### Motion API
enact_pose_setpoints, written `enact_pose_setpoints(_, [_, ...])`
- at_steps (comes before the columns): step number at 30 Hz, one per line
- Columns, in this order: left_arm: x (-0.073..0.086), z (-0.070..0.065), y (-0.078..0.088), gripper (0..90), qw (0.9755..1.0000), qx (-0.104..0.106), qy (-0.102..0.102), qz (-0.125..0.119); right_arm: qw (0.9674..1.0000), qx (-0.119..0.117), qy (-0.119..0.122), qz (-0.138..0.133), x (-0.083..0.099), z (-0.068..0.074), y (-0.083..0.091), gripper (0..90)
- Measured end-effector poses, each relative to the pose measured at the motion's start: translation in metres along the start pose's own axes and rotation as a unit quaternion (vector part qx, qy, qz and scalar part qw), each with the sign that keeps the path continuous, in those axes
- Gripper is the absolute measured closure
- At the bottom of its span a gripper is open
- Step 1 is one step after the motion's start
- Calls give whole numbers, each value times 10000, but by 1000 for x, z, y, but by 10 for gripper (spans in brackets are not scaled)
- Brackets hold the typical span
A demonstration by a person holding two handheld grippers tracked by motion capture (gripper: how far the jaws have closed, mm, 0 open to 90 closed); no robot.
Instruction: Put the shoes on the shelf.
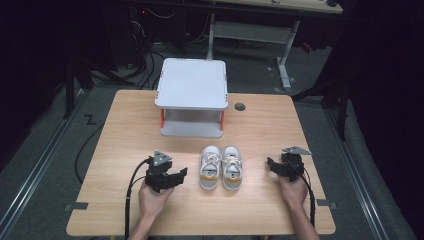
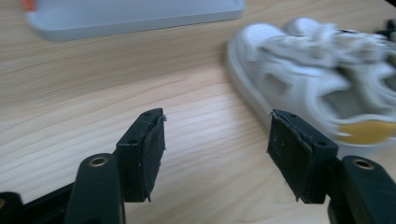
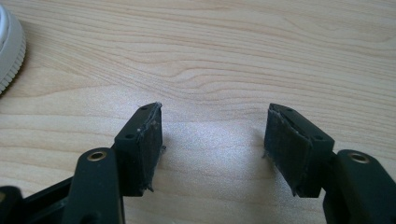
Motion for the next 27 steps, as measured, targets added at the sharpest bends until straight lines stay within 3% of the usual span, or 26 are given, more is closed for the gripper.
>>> enact_pose_setpoints(1, [-4, -17, 1, 354, 9996, -25, -262, 54, 10000, 0, -1, 1, 0, 0, 0, 375])
enact_pose_setpoints(2, [-4, -17, 1, 348, 9996, -25, -262, 54, 10000, 0, -1, 1, 0, 0, 0, 375])
enact_pose_setpoints(4, [-11, -36, 3, 340, 9984, -35, -557, 59, 10000, 6, 11, 3, 0, 0, 0, 375])
enact_pose_setpoints(5, [-14, -43, 3, 340, 9980, -20, -626, 57, 10000, 6, 11, 3, 0, 0, 0, 375])
enact_pose_setpoints(6, [-20, -60, 2, 333, 9973, 50, -733, 54, 10000, 6, 11, 3, 0, 0, 0, 375])
enact_pose_setpoints(7, [-20, -60, 2, 333, 9973, 50, -733, 54, 10000, 6, 11, 3, 0, 0, 0, 375])
enact_pose_setpoints(8, [-24, -71, -3, 334, 9969, 125, -762, 125, 10000, 6, 11, 4, 0, 0, 0, 374])
enact_pose_setpoints(9, [-24, -71, -3, 341, 9969, 125, -762, 125, 10000, 6, 11, 4, 0, 0, 0, 374])
enact_pose_setpoints(11, [-25, -81, -16, 375, 9966, 288, -650, 413, 10000, 5, 13, 4, 0, 0, 0, 372])
enact_pose_setpoints(12, [-25, -81, -16, 376, 9966, 288, -650, 413, 10000, 5, 15, 3, 0, 0, 0, 371])
enact_pose_setpoints(13, [-24, -85, -24, 380, 9959, 348, -573, 612, 10000, 5, 12, 5, 0, 0, 0, 368])
enact_pose_setpoints(15, [-24, -88, -29, 384, 9953, 363, -537, 718, 10000, 11, 3, 5, 1, 0, 0, 363])
enact_pose_setpoints(21, [-29, -92, -37, 377, 9953, 421, -336, 806, 10000, 6, -1, 9, 1, 0, 1, 359])
enact_pose_setpoints(26, [-32, -96, -49, 366, 9936, 507, -206, 985, 10000, 4, 0, 7, 1, 0, 1, 359])
enact_pose_setpoints(27, [-33, -99, -52, 364, 9936, 563, -106, 978, 10000, 0, -3, 9, 1, 0, 1, 358])
Point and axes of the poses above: each handheld gripper's, and its own axes: y roughly backward along the jaws, x roughly out of its underside, z roughly to its left, the point moved 8 cm from there along -y, roughly forward along the jaws, and after that the axes turned 7 degrees about z, right-handed, at the moved point
